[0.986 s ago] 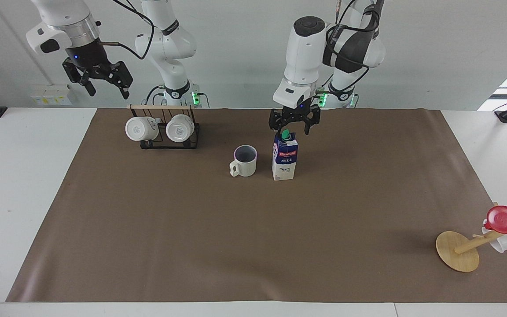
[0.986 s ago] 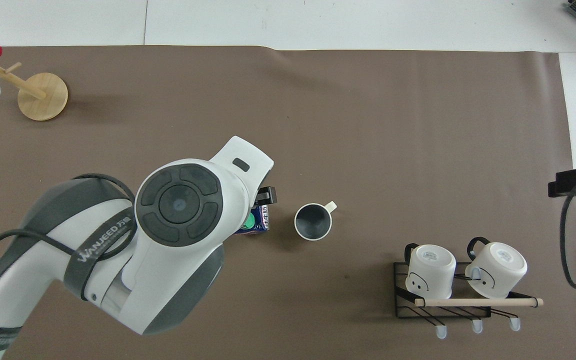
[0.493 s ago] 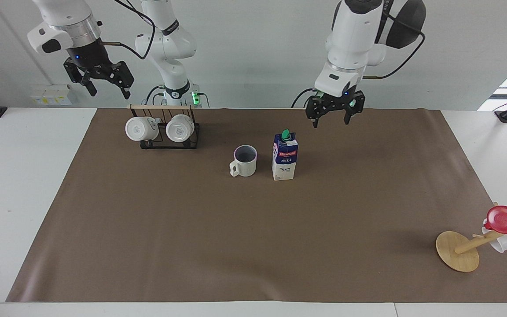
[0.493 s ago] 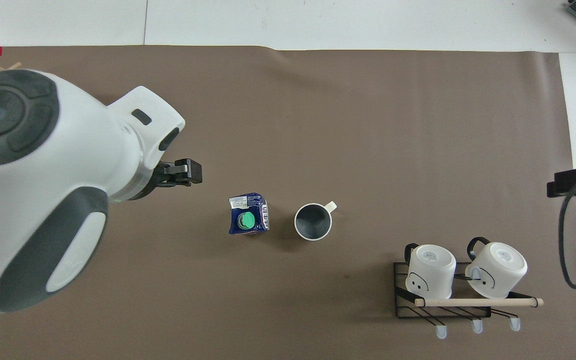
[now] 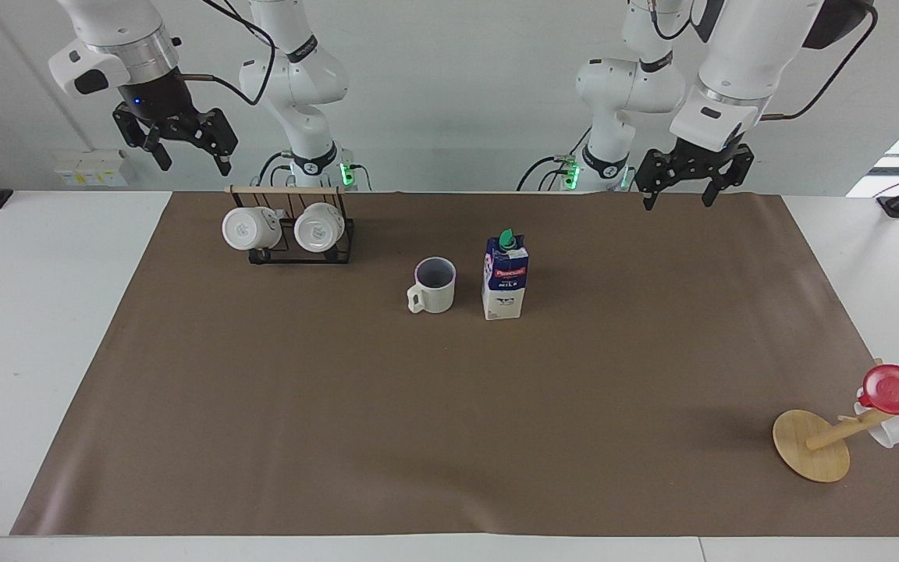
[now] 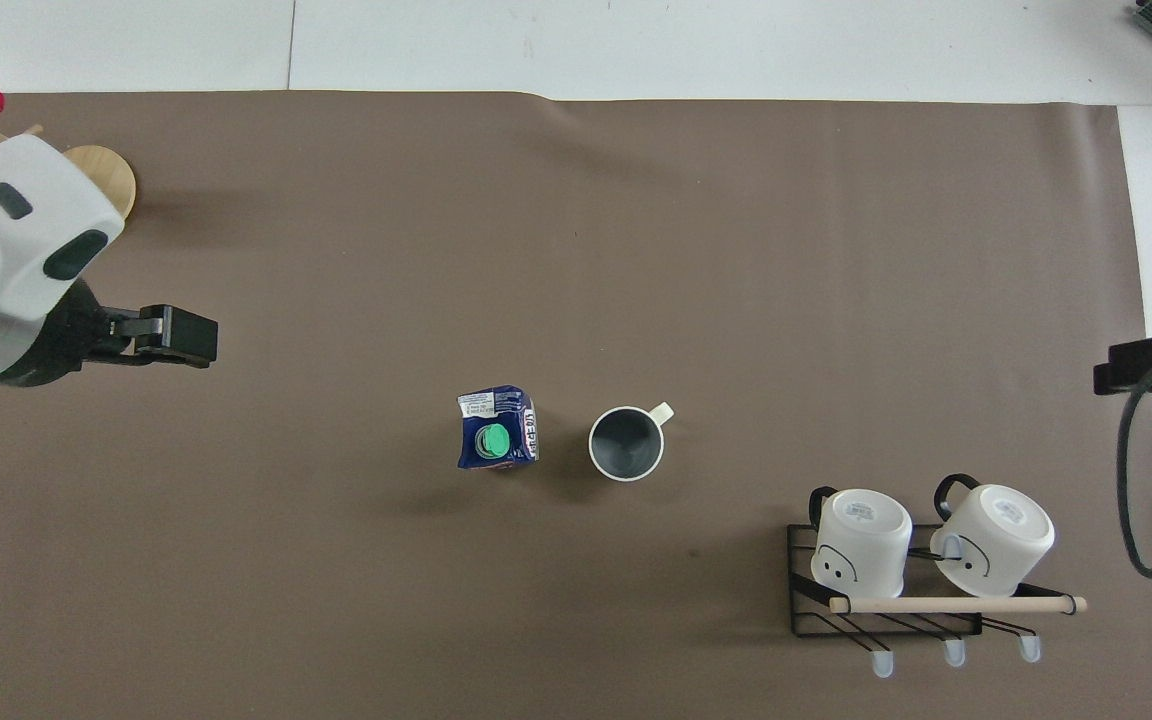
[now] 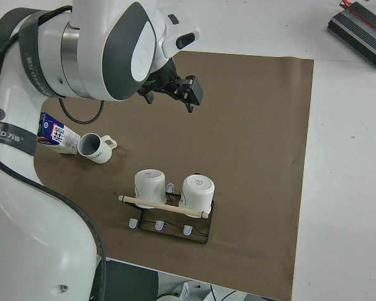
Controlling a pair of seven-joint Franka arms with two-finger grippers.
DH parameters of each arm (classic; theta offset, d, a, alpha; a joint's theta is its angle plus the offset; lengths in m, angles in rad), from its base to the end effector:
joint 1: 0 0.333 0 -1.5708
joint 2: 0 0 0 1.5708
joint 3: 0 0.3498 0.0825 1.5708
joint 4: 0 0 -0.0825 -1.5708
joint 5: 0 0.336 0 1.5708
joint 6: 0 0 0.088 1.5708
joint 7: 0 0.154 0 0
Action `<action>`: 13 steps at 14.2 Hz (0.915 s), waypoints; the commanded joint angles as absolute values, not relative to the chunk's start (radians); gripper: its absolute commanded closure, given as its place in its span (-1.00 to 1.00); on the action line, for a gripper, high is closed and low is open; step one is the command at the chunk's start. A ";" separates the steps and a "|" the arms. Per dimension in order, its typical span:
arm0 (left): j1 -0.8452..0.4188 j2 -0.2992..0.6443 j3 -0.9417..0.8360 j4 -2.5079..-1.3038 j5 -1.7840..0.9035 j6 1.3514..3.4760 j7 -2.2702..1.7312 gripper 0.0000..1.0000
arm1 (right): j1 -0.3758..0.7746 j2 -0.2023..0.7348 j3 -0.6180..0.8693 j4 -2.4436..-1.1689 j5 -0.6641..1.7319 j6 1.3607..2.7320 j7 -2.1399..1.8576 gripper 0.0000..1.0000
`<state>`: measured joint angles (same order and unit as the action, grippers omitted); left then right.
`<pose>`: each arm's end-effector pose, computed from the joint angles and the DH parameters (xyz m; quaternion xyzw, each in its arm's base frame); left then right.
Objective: Place cup and milk on table
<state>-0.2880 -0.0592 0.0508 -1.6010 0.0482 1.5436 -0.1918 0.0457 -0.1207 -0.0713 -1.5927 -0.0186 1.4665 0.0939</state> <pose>0.4719 -0.1055 0.6256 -0.9995 0.0221 -0.0057 0.0219 0.4530 -0.0171 0.6508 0.9982 -0.0604 -0.0027 0.0051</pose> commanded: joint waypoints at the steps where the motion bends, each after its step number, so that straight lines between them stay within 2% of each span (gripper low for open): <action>1: -0.230 -0.067 0.044 -1.597 0.037 1.520 -0.117 -1.00 | 0.037 -0.120 -0.067 -1.585 -0.002 1.460 0.091 -1.00; 5: -0.180 -0.067 0.044 -1.592 0.037 1.517 -0.114 -1.00 | 0.037 -0.120 -0.067 -1.585 -0.002 1.460 0.091 -1.00; 13: -0.181 -0.075 0.043 -1.592 0.035 1.523 -0.123 -1.00 | 0.037 -0.120 -0.067 -1.585 -0.002 1.460 0.091 -1.00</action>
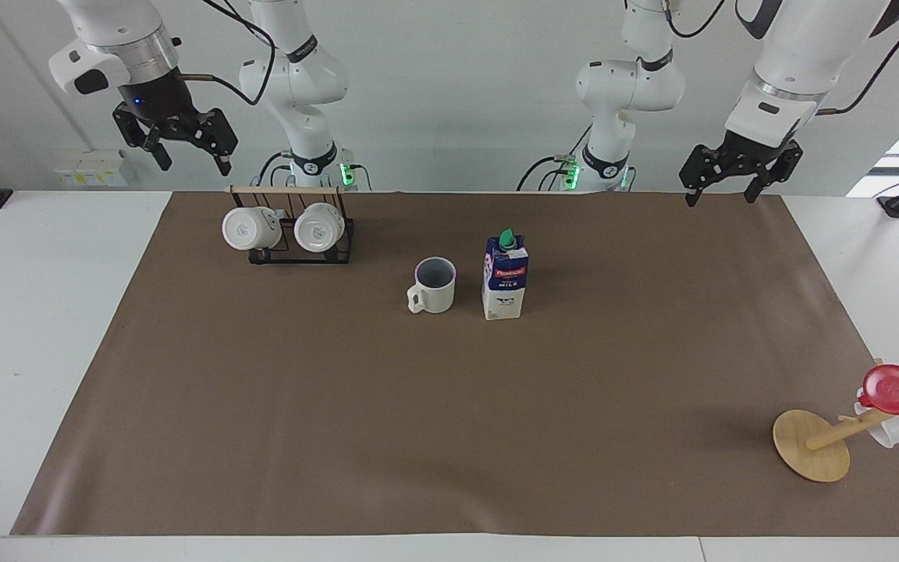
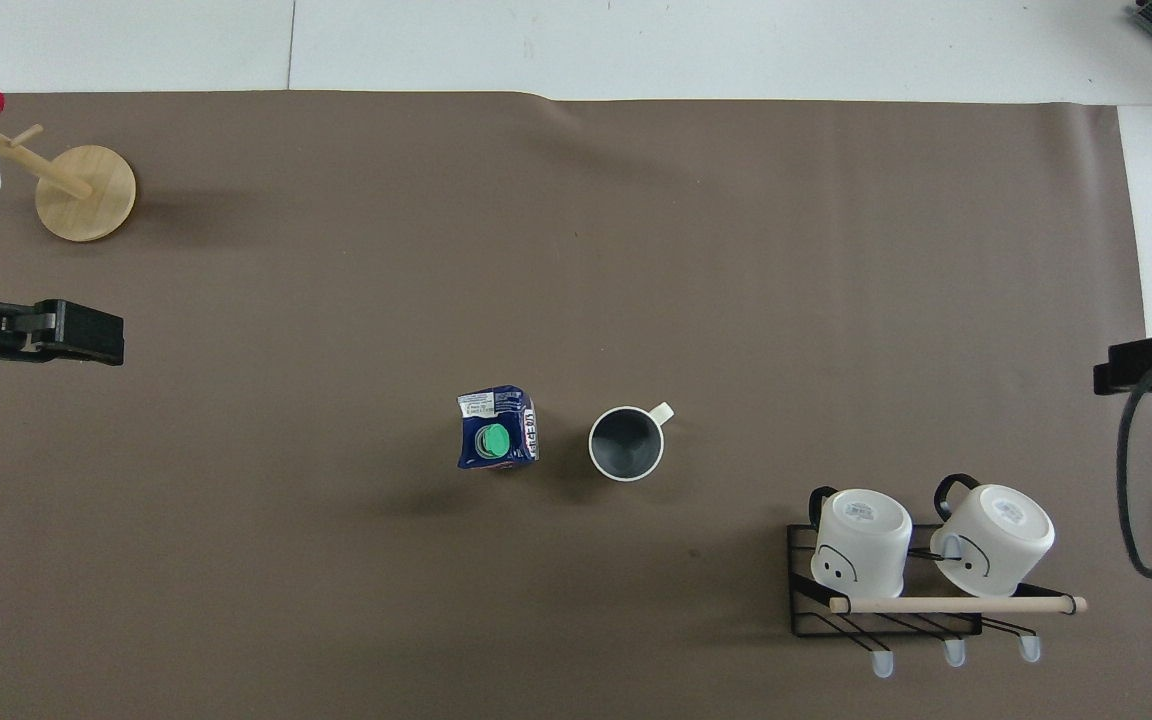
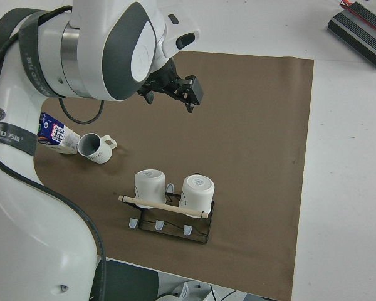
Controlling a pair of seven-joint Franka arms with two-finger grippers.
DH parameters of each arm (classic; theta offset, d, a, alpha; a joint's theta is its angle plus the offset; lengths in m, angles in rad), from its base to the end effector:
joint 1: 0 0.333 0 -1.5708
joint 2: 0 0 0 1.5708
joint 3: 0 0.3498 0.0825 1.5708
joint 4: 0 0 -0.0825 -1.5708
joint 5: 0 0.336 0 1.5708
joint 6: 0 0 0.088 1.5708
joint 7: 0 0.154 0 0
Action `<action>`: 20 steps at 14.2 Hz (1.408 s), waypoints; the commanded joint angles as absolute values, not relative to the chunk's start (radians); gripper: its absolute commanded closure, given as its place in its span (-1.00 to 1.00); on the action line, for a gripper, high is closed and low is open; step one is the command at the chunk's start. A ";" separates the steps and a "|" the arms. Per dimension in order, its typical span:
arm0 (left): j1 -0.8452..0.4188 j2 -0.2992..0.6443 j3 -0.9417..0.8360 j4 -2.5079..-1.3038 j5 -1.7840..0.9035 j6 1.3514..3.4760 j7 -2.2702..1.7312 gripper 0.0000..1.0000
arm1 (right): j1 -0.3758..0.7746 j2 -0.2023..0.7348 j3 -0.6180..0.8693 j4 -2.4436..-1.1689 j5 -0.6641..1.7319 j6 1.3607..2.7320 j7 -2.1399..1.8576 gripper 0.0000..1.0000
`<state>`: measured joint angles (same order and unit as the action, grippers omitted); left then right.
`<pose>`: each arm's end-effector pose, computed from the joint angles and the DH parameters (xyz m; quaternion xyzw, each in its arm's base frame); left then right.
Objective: Place cup and milk on table
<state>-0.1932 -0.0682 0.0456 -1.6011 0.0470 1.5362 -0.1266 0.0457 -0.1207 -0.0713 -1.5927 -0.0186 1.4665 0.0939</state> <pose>0.4756 -0.0624 0.6292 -0.9997 0.0097 -0.0046 0.0215 0.4530 -0.0171 0.6508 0.9982 -0.0604 -0.0027 0.0051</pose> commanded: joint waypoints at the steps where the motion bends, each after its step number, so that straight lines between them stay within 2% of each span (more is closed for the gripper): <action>1: -0.181 -0.075 0.043 -1.592 0.035 1.522 -0.121 -1.00 | 0.037 -0.121 -0.067 -1.585 -0.002 1.453 0.091 -1.00; 11: -0.176 -0.075 0.058 -1.586 0.037 1.520 -0.118 -1.00 | 0.029 -0.081 -0.069 -1.572 0.000 1.453 0.092 -1.00; 20: -0.176 -0.086 0.055 -1.588 0.035 1.528 -0.117 -1.00 | 0.032 -0.106 -0.074 -1.575 -0.002 1.460 0.091 -1.00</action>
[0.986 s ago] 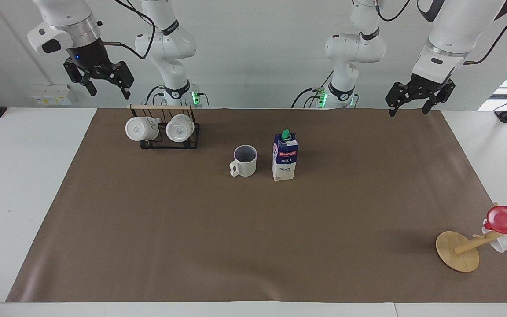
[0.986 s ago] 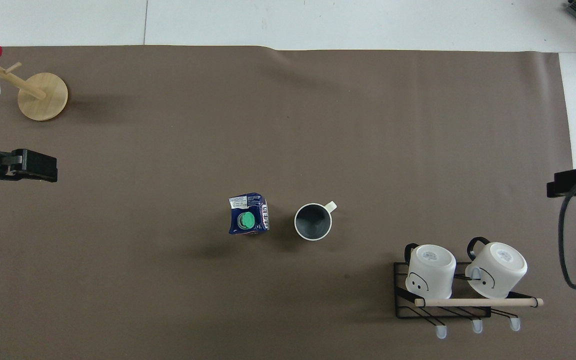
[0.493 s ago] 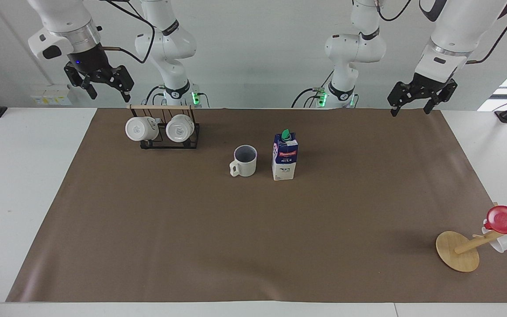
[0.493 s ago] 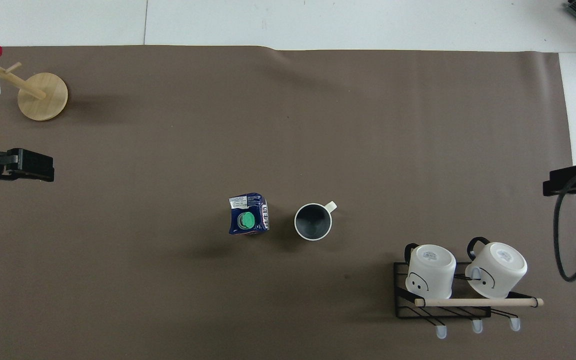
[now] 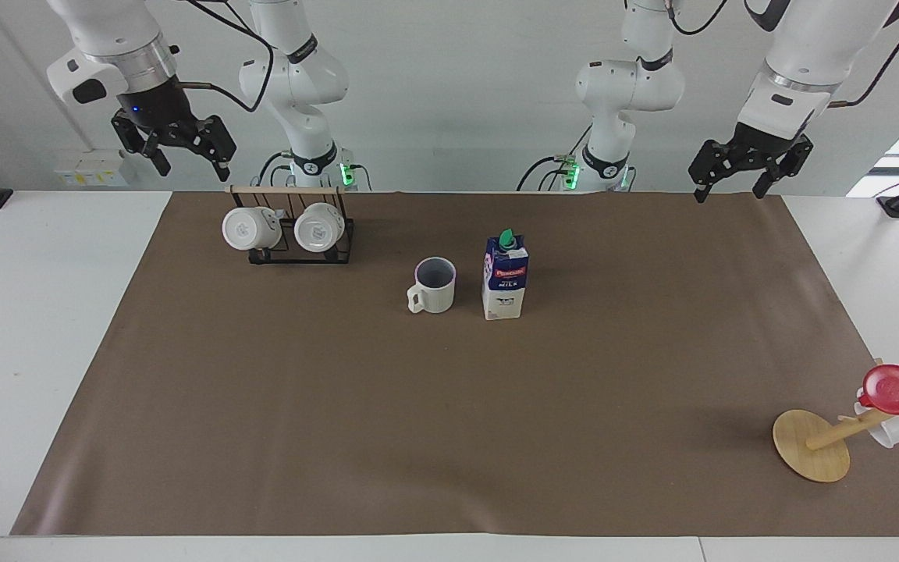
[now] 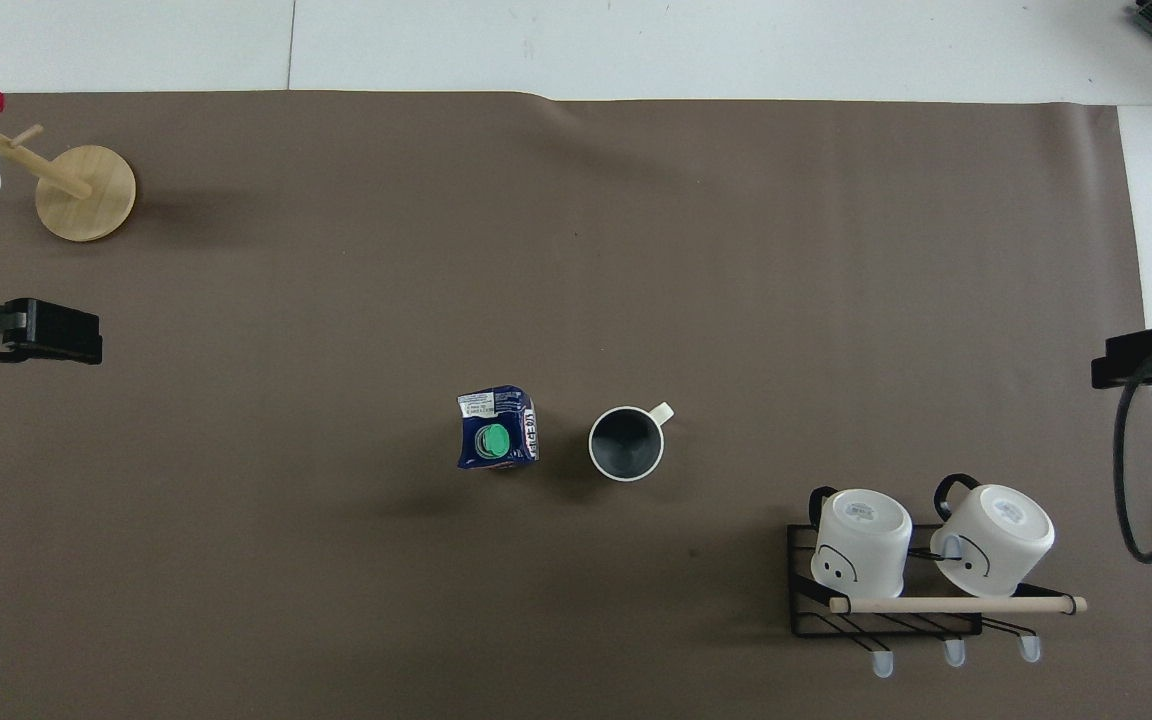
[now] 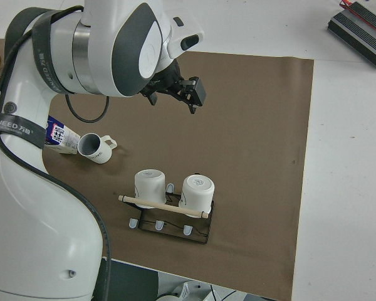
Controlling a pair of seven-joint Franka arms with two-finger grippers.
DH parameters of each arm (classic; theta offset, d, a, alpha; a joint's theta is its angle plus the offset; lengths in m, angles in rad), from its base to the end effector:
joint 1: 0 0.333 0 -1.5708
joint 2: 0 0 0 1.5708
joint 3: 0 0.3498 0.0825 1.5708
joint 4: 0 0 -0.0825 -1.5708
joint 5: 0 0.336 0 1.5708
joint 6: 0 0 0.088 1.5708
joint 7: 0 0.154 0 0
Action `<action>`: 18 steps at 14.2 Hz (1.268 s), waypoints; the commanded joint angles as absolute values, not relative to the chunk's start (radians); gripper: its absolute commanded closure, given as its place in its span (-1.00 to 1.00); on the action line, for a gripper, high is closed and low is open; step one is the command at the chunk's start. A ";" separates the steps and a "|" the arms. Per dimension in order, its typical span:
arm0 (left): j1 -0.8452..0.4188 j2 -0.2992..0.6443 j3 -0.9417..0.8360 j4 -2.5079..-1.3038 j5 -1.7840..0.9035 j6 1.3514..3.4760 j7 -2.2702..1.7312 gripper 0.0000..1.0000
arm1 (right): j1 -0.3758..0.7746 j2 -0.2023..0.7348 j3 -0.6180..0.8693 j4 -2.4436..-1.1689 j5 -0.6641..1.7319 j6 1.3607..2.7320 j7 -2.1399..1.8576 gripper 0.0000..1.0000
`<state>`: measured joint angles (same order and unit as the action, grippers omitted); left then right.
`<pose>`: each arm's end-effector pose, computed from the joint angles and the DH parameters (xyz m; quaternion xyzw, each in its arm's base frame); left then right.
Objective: Place cup and milk on table
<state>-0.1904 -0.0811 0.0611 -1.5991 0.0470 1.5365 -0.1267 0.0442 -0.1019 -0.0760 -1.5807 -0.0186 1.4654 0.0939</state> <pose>0.4731 -0.0527 0.6362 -0.9997 0.0004 -0.0118 0.0197 0.4591 -0.0199 0.6471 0.9979 -0.0635 -0.0067 0.0056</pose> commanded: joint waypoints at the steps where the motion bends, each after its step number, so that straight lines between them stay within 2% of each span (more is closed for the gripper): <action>1: -0.176 -0.086 0.055 -1.588 0.035 1.526 -0.117 -1.00 | 0.032 -0.106 -0.074 -1.575 -0.002 1.460 0.092 -1.00; 10: -0.051 -0.083 -0.040 -1.588 0.009 1.523 -0.115 -1.00 | 0.034 -0.107 -0.069 -1.575 -0.002 1.459 0.091 -1.00; 18: -0.026 -0.084 -0.078 -1.588 0.009 1.522 -0.118 -1.00 | 0.035 -0.107 -0.069 -1.575 -0.002 1.459 0.091 -1.00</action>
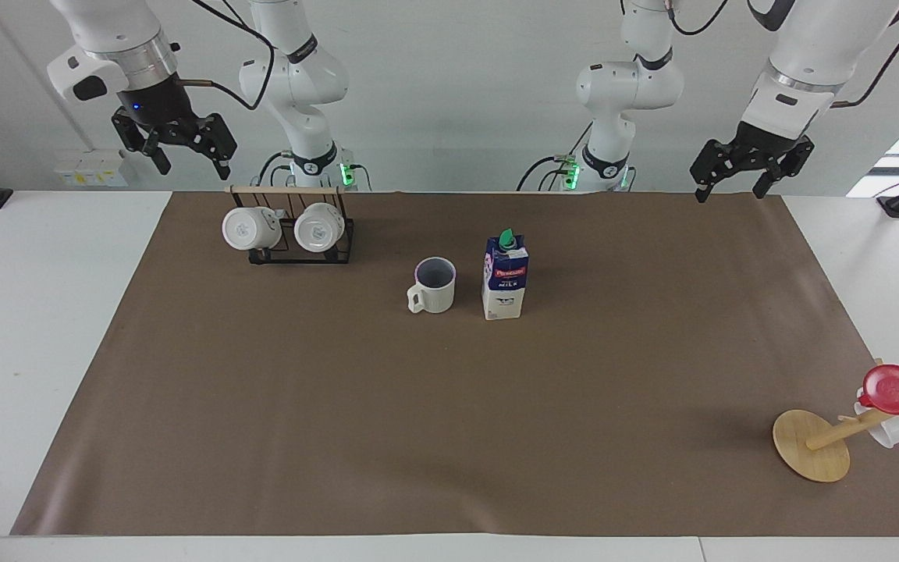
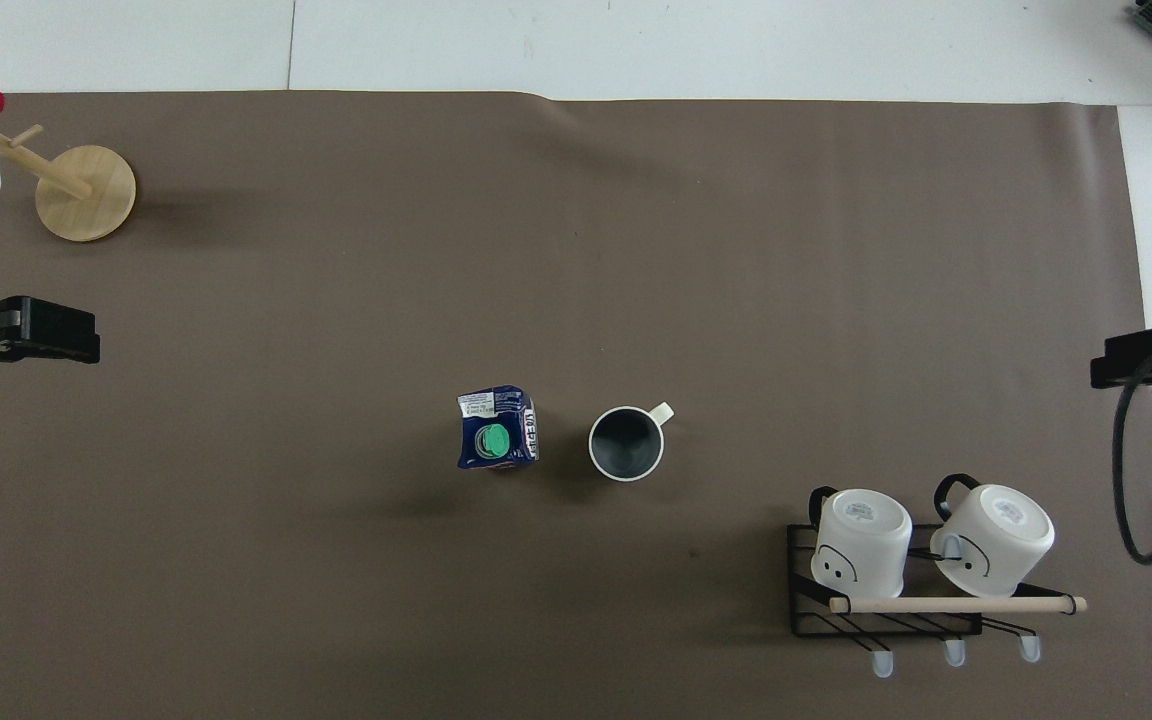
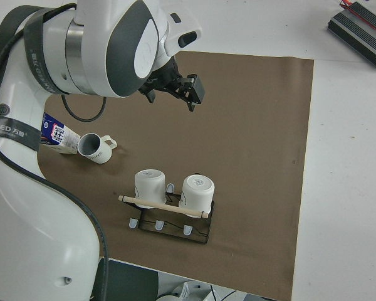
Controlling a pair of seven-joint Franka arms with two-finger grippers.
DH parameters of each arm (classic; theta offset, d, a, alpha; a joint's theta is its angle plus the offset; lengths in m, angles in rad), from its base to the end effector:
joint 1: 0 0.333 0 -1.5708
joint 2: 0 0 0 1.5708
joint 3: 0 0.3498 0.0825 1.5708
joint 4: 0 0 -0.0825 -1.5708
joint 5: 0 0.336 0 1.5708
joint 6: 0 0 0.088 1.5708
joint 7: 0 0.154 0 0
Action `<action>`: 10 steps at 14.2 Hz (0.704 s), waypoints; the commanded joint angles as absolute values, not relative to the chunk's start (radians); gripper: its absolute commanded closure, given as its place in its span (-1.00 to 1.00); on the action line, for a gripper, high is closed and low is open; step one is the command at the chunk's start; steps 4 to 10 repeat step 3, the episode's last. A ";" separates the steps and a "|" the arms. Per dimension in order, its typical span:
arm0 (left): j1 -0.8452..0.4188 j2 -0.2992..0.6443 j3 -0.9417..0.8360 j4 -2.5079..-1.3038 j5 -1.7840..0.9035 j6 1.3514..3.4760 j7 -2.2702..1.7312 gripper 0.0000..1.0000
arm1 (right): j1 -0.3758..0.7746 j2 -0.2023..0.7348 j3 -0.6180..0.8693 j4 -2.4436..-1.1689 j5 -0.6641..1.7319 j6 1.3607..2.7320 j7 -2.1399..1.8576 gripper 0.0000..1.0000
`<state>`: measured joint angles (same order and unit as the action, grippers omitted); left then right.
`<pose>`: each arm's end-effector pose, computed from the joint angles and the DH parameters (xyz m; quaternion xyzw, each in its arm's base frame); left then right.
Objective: Place cup and milk on table
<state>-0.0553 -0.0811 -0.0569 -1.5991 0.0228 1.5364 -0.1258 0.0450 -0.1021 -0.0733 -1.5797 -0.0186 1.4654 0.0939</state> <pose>0.4732 -0.0510 0.6361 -0.9998 -0.0074 -0.0107 0.0125 0.4592 -0.0182 0.6476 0.9981 -0.0618 -0.0061 0.0057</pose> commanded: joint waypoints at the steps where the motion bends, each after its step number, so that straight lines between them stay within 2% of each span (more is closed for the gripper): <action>1: -0.026 -0.084 -0.077 -1.588 0.009 1.520 -0.120 -1.00 | 0.034 -0.107 -0.069 -1.575 -0.002 1.459 0.091 -1.00; 10: -0.028 -0.084 -0.078 -1.586 0.009 1.522 -0.121 -1.00 | 0.034 -0.107 -0.069 -1.575 -0.002 1.459 0.091 -1.00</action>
